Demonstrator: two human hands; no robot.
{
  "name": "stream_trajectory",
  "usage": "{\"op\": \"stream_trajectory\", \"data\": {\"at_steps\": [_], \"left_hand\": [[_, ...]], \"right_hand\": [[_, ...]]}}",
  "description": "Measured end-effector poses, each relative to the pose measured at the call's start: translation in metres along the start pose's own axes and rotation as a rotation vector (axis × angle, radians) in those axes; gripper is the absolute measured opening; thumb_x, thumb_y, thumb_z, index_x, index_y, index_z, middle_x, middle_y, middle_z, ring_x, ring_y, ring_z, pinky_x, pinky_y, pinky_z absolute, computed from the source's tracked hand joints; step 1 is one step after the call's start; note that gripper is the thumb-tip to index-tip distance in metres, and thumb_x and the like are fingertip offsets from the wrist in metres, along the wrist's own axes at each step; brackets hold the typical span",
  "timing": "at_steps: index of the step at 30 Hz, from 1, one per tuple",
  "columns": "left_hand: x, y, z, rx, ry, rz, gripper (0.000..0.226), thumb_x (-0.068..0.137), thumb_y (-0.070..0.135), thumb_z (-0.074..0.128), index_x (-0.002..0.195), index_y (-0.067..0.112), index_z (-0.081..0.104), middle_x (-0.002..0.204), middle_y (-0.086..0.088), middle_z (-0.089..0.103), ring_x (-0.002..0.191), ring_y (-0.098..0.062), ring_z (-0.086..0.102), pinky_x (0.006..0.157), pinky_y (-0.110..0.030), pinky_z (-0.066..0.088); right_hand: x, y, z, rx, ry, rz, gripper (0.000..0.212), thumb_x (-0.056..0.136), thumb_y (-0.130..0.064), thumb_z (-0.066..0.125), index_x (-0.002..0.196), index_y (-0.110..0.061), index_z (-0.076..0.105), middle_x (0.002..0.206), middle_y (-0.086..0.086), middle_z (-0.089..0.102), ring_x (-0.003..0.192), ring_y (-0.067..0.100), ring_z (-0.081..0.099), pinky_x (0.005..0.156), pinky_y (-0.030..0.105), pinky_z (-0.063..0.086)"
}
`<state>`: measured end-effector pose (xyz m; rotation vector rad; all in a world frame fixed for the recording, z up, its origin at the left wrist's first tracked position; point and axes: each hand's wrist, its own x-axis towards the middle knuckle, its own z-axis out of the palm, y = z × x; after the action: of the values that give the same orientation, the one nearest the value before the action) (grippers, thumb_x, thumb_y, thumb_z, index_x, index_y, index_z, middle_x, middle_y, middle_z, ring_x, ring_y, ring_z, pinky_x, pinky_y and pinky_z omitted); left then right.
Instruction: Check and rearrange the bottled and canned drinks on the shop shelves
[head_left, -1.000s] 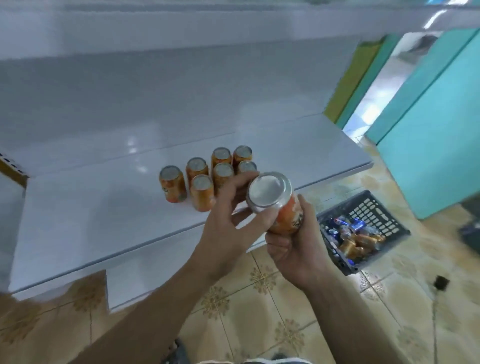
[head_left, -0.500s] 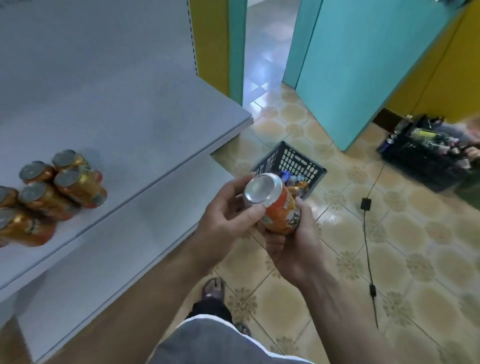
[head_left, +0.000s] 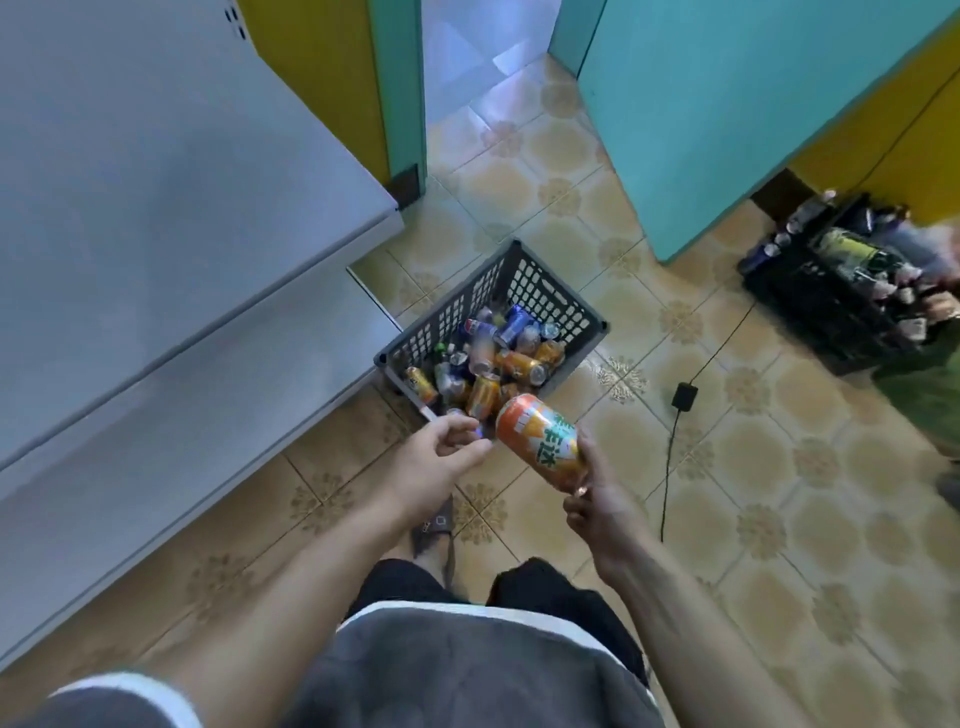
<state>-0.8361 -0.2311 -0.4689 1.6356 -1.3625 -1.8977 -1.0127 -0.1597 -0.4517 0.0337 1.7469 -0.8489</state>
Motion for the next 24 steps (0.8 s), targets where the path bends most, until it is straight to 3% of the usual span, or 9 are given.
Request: {"op": "stream_trajectory", "data": {"at_steps": [3,7,9,11,14,17,19,21,24], "left_hand": [[0.041,0.006,0.014,0.001,0.058,-0.079,0.027,0.096,0.023,0.064,0.122,0.018,0.063,0.115,0.003,0.066,0.103,-0.006,0.062,0.086,-0.017,0.049],[0.103,-0.012,0.043,-0.030,0.138,-0.199,0.026,0.097,0.025,0.064,0.121,0.018,0.064,0.115,0.003,0.066,0.099,-0.005,0.060,0.078,-0.013,0.047],[0.134,-0.030,0.058,-0.045,0.182,-0.273,0.027,0.096,0.030,0.064,0.122,0.022,0.064,0.110,0.010,0.064,0.096,0.000,0.058,0.076,-0.014,0.045],[0.166,-0.051,0.075,-0.103,0.254,-0.346,0.027,0.095,0.033,0.065,0.121,0.025,0.064,0.104,0.014,0.064,0.096,-0.004,0.060,0.086,-0.023,0.049],[0.211,-0.083,0.101,-0.194,0.347,-0.448,0.027,0.092,0.038,0.067,0.117,0.028,0.065,0.100,0.012,0.064,0.099,-0.011,0.062,0.098,-0.037,0.051],[0.250,-0.117,0.122,-0.252,0.375,-0.509,0.030,0.085,0.045,0.068,0.112,0.033,0.064,0.101,0.010,0.065,0.093,-0.011,0.062,0.089,-0.033,0.051],[0.272,-0.139,0.133,-0.257,0.366,-0.545,0.021,0.093,0.035,0.067,0.113,0.030,0.064,0.100,0.011,0.066,0.088,-0.008,0.059,0.084,-0.028,0.048],[0.288,-0.161,0.138,-0.255,0.372,-0.572,0.020,0.094,0.032,0.065,0.114,0.029,0.064,0.094,0.018,0.064,0.090,-0.009,0.060,0.088,-0.028,0.047],[0.308,-0.190,0.140,-0.242,0.380,-0.574,0.026,0.090,0.041,0.066,0.114,0.032,0.064,0.093,0.022,0.063,0.091,-0.009,0.062,0.093,-0.036,0.052]], "right_hand": [[0.066,-0.025,-0.012,-0.135,0.056,0.017,0.056,0.091,-0.055,0.064,0.122,-0.009,0.058,0.093,0.009,0.064,0.064,0.012,0.050,0.054,0.022,0.040],[0.186,-0.047,-0.014,-0.431,0.019,-0.049,0.072,0.086,-0.053,0.074,0.133,-0.005,0.050,0.119,0.018,0.064,0.070,0.014,0.057,0.046,0.018,0.045],[0.243,-0.053,-0.007,-0.640,-0.051,-0.082,0.087,0.071,-0.065,0.077,0.132,-0.011,0.048,0.125,0.012,0.061,0.090,0.021,0.065,0.068,0.028,0.057],[0.300,-0.054,0.002,-0.852,-0.124,-0.137,0.090,0.059,-0.073,0.076,0.125,-0.018,0.048,0.122,0.007,0.063,0.104,0.026,0.065,0.088,0.047,0.057],[0.374,-0.047,0.021,-1.187,-0.260,-0.291,0.079,0.073,-0.066,0.075,0.132,-0.020,0.050,0.118,0.001,0.065,0.108,0.026,0.064,0.093,0.049,0.054],[0.434,-0.030,0.047,-1.448,-0.353,-0.416,0.068,0.085,-0.060,0.070,0.138,-0.022,0.049,0.124,0.004,0.066,0.113,0.030,0.063,0.090,0.040,0.051],[0.467,-0.014,0.060,-1.567,-0.421,-0.483,0.067,0.087,-0.059,0.066,0.139,-0.022,0.048,0.125,0.007,0.066,0.113,0.032,0.062,0.084,0.038,0.046],[0.496,0.001,0.071,-1.650,-0.518,-0.516,0.066,0.089,-0.057,0.066,0.141,-0.021,0.046,0.122,0.009,0.065,0.111,0.032,0.062,0.077,0.035,0.043],[0.530,0.014,0.083,-1.732,-0.597,-0.489,0.067,0.091,-0.056,0.064,0.146,-0.024,0.044,0.133,0.011,0.057,0.117,0.032,0.059,0.086,0.038,0.048]]}}
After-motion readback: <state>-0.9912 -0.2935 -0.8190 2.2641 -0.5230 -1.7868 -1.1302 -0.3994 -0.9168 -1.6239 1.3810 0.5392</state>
